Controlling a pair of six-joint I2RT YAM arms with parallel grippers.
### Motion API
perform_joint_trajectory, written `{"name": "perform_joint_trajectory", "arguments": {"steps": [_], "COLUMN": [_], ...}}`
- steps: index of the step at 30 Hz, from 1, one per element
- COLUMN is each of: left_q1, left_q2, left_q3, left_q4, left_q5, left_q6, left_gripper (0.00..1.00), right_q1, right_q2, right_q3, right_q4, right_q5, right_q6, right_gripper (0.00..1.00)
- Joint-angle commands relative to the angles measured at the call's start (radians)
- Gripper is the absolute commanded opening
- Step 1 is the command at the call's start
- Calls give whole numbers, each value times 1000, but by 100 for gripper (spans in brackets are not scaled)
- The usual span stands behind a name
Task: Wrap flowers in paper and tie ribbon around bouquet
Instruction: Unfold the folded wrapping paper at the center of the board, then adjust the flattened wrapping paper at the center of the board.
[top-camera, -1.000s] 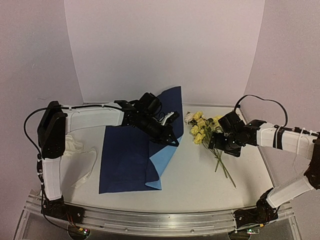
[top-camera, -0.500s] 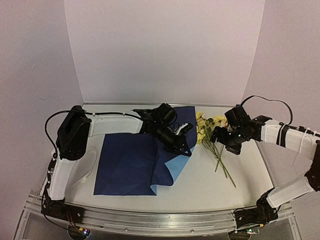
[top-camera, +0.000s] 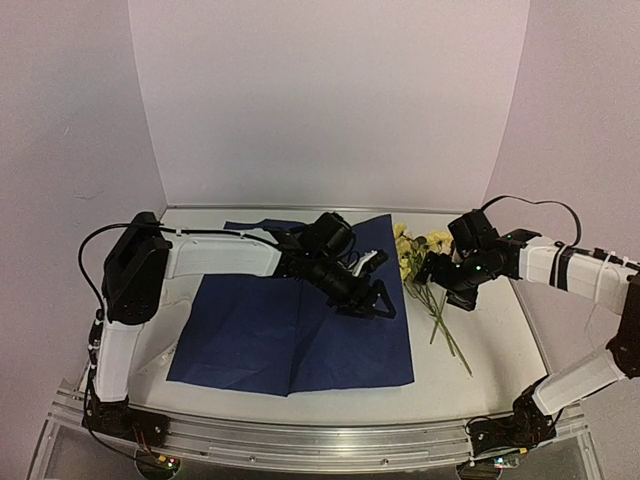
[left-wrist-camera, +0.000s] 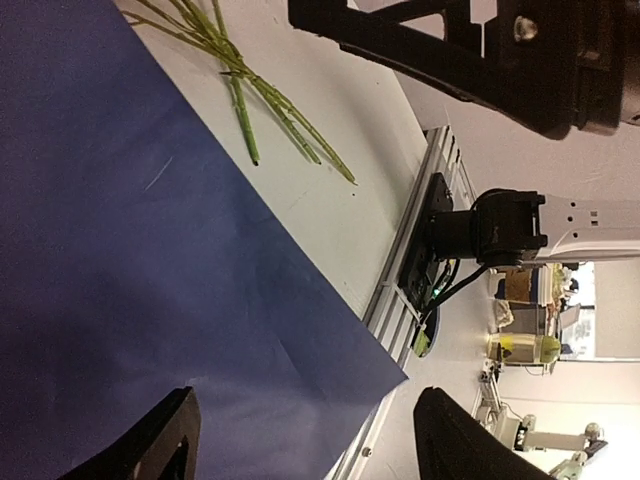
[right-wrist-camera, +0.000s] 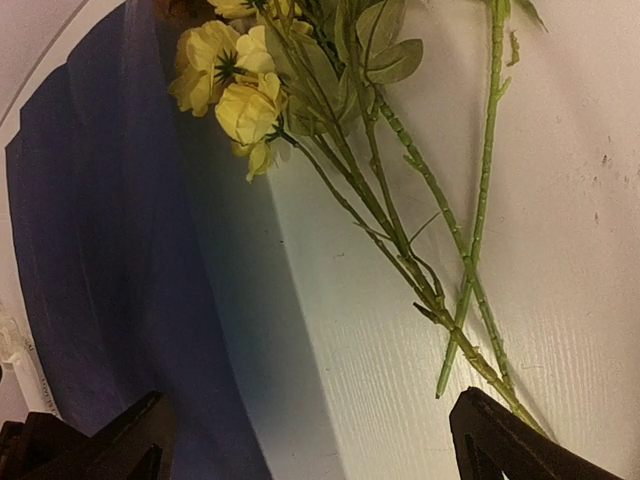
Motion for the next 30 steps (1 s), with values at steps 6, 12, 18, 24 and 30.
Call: {"name": "perform_joint_trajectory", "arguments": {"steps": [6, 12, 18, 24, 30], "left_q1": [192, 330, 395, 436, 486], "left_q2": [-365, -391, -361, -330, -282], "left_q3": [-439, -655, -700, -704, -708], "left_q4": [143, 185, 173, 140, 128], "left_q5": [-274, -274, -295, -317, -326], "left_q6": [-202, -252, -239, -226, -212], "left_gripper": [78, 72, 68, 65, 60], "right_q1": [20, 67, 75, 100, 133], "right_q2": [76, 154, 237, 328, 315], "right_q3": [-32, -64, -94, -70, -91], "right_q4": [110, 169, 304, 369, 396], "right_q5": [-135, -119, -145, -154, -106], "right_q6": [-49, -91, -103, -84, -40], "right_gripper": [98, 98, 97, 88, 37]}}
